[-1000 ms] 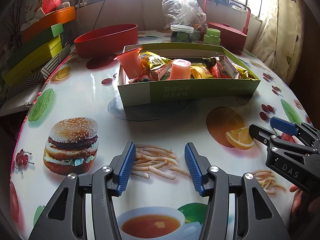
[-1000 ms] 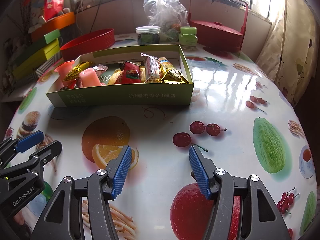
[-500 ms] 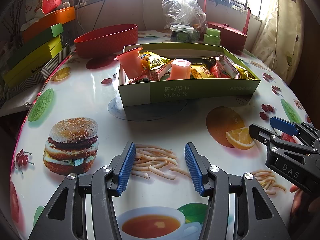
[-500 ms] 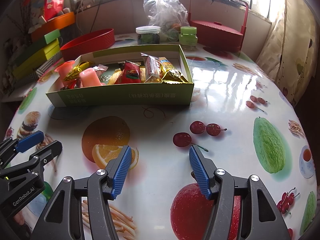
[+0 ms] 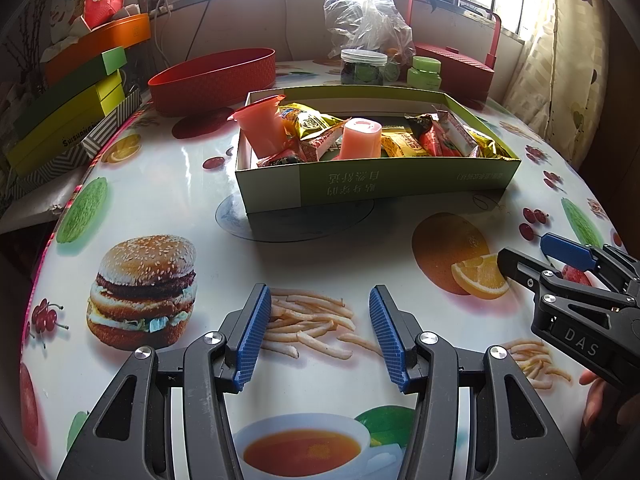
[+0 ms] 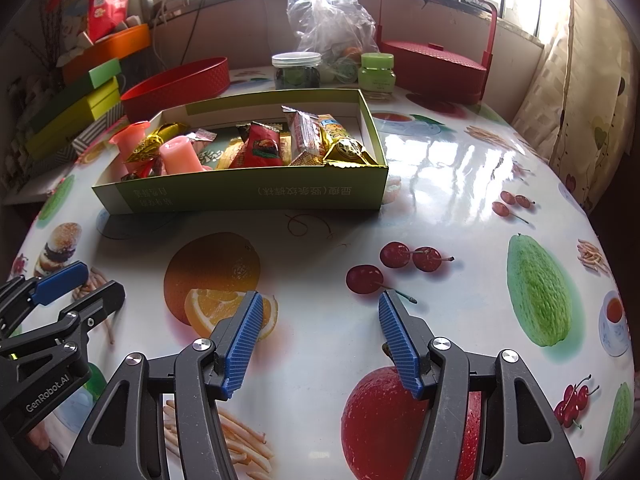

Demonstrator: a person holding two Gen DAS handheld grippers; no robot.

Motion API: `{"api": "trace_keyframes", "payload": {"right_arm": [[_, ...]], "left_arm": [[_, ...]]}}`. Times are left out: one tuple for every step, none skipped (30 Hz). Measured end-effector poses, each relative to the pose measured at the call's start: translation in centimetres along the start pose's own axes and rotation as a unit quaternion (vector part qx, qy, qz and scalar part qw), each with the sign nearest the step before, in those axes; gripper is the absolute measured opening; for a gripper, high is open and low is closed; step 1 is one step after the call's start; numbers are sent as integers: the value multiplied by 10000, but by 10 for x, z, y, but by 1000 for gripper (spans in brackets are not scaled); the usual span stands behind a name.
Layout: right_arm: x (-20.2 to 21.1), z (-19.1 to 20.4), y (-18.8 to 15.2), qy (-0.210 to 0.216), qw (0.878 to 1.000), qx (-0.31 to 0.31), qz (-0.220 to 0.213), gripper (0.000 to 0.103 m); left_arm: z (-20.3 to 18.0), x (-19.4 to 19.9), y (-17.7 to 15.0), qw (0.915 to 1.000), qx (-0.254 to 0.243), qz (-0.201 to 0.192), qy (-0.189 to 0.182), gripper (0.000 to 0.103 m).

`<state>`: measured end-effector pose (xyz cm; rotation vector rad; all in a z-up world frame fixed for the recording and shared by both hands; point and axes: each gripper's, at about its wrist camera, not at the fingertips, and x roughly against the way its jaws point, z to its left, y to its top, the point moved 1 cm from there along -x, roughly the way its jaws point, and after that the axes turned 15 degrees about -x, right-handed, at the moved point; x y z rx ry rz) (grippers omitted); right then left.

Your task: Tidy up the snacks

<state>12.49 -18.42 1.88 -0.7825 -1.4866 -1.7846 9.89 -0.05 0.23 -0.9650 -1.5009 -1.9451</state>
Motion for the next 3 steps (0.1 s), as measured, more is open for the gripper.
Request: {"api": "trace_keyframes", "payload": {"right_arm": [[0, 0, 0, 0, 10000, 0, 0, 61], [0, 0, 0, 0, 10000, 0, 0, 61], [0, 0, 0, 0, 10000, 0, 0, 61]], "left_arm": [[0, 0, 0, 10000, -2, 1, 2, 53], [0, 0, 0, 10000, -5, 2, 5, 53], [0, 0, 0, 10000, -5, 2, 5, 53]]}}
